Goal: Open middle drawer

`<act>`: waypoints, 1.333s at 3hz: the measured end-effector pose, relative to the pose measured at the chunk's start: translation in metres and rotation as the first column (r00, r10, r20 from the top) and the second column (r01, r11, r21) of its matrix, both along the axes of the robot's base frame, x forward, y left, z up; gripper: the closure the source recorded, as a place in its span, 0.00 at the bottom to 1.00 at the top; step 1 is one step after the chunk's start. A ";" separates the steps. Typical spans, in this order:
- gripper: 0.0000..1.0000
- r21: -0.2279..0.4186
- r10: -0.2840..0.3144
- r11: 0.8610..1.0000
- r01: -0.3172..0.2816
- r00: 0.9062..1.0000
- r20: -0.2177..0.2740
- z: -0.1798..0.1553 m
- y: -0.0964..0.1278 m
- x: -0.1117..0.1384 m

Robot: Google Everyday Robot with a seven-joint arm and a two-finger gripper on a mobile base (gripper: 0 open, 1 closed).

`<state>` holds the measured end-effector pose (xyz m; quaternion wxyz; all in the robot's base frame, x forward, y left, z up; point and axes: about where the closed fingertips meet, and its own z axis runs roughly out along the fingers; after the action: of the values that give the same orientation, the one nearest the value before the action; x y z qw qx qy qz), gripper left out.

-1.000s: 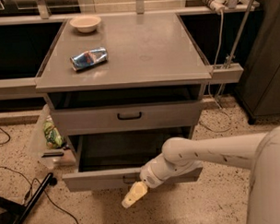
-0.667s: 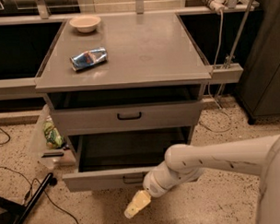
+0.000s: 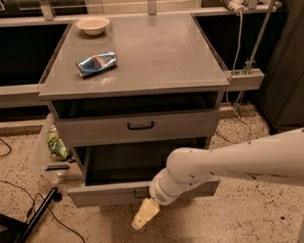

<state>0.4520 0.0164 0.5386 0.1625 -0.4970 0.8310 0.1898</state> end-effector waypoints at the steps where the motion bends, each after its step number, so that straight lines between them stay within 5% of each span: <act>1: 0.00 -0.042 0.007 0.999 -0.004 0.999 0.054 0.027 -0.011 0.023; 2: 0.00 -0.035 0.003 0.999 -0.001 0.999 0.054 0.021 -0.024 0.051; 4: 0.00 0.062 -0.016 0.998 0.019 0.998 -0.057 -0.055 -0.045 0.083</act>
Offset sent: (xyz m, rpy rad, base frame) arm 0.0838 -0.0424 -0.0143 -0.0265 -0.0116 0.0052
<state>0.5348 -0.0283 0.4837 0.1560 -0.4789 0.8333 0.2280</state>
